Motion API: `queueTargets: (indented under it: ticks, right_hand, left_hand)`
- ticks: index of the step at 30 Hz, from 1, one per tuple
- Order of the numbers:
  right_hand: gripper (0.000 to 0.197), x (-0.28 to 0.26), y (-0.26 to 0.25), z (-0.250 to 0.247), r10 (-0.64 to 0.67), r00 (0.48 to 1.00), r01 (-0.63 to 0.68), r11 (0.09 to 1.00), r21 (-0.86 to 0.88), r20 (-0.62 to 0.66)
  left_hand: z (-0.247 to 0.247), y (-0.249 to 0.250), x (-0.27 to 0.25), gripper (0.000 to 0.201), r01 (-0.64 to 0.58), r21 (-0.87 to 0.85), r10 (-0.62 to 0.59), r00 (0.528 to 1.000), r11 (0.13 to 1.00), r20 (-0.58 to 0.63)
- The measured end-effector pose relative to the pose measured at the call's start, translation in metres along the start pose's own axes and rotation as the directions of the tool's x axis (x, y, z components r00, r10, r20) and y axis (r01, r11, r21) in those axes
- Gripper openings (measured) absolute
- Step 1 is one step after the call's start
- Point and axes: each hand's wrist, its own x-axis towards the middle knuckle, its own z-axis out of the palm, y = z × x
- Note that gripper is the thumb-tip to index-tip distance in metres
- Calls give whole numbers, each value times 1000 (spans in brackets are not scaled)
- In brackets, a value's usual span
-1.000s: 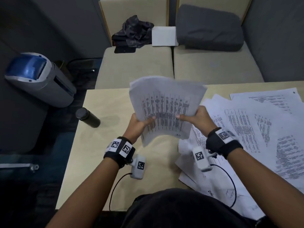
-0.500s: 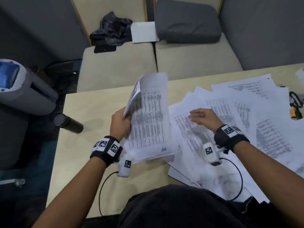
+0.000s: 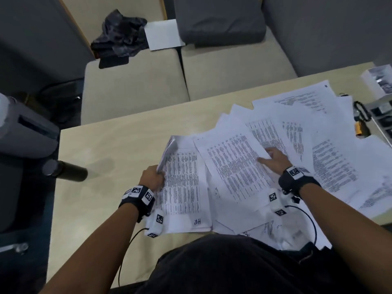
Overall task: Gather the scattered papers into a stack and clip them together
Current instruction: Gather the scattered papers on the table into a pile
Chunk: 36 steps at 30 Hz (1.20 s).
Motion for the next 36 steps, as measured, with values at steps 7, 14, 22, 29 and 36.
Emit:
queueTargets:
  ticks: [7, 14, 22, 29, 36]
  right_hand:
    - [36, 6, -16, 11, -108, 981, 111, 994, -5, 160]
    - [30, -10, -49, -10, -203, 979, 193, 899, 393, -18]
    - [43, -35, -65, 107, -167, 936, 126, 981, 148, 311]
    - [54, -44, -77, 132, -177, 833, 339, 912, -230, 523]
    - [43, -20, -31, 46, -99, 895, 136, 989, -55, 434]
  left_hand:
    - [5, 2, 2, 20, 63, -13, -63, 998, 998, 16]
    - [-6, -20, 3, 32, 142, -160, -137, 990, 977, 44]
    - [-8, -33, -15, 62, 214, -619, -139, 976, 756, 167]
    - [9, -34, -12, 42, 152, -521, -58, 979, 840, 193]
    - [23, -12, -6, 27, 164, -349, -100, 976, 923, 194]
